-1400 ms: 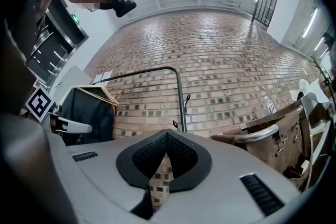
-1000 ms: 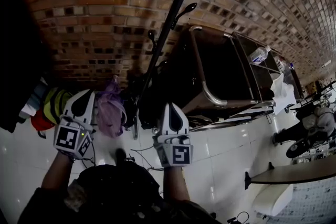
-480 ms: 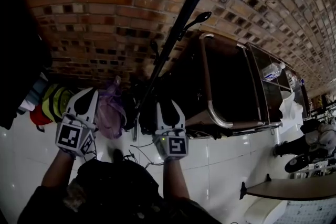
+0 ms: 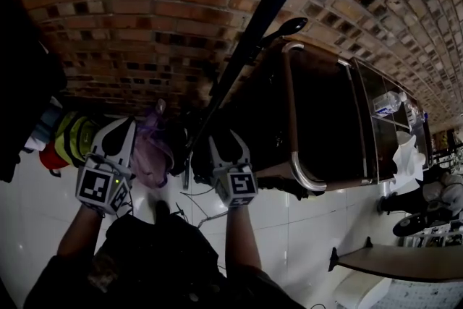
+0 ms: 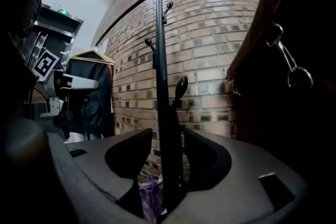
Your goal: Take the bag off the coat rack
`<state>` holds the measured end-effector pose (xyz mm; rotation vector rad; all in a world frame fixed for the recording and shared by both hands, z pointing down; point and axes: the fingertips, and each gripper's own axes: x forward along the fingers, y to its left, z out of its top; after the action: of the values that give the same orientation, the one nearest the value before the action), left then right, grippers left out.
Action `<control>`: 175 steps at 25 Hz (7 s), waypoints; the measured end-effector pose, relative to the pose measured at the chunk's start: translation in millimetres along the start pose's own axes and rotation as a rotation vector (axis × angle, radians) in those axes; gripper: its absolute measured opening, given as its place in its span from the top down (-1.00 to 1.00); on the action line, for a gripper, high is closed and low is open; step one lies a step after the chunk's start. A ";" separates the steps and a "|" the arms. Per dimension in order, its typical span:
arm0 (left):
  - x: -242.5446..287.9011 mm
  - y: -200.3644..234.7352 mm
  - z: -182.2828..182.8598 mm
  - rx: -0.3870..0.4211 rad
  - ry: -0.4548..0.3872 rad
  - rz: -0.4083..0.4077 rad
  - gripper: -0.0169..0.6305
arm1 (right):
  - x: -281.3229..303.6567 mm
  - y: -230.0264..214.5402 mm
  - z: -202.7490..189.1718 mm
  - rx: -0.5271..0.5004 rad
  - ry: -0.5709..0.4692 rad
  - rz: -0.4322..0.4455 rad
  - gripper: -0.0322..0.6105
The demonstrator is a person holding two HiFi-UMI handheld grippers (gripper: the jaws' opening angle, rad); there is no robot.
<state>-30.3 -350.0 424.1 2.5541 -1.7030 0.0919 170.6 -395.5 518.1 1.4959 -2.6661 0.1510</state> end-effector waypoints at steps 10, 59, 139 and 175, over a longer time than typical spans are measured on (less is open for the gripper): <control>10.5 -7.0 0.4 0.065 0.019 -0.015 0.84 | 31.1 -15.1 -34.0 -0.018 0.058 0.064 0.28; -11.7 -7.9 7.6 0.056 0.013 0.017 0.84 | 4.9 3.4 60.4 0.236 -0.110 0.119 0.81; -385.2 13.6 32.9 0.051 -0.110 -0.022 0.84 | -278.6 330.3 151.9 0.216 -0.293 0.144 0.82; -480.0 -5.5 26.3 0.019 -0.124 -0.104 0.84 | -354.3 429.6 135.2 0.231 -0.268 0.125 0.82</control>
<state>-209.2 90.8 355.2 2.7097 -1.6112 -0.0576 -15.1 109.9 322.2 1.5048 -3.0497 0.2951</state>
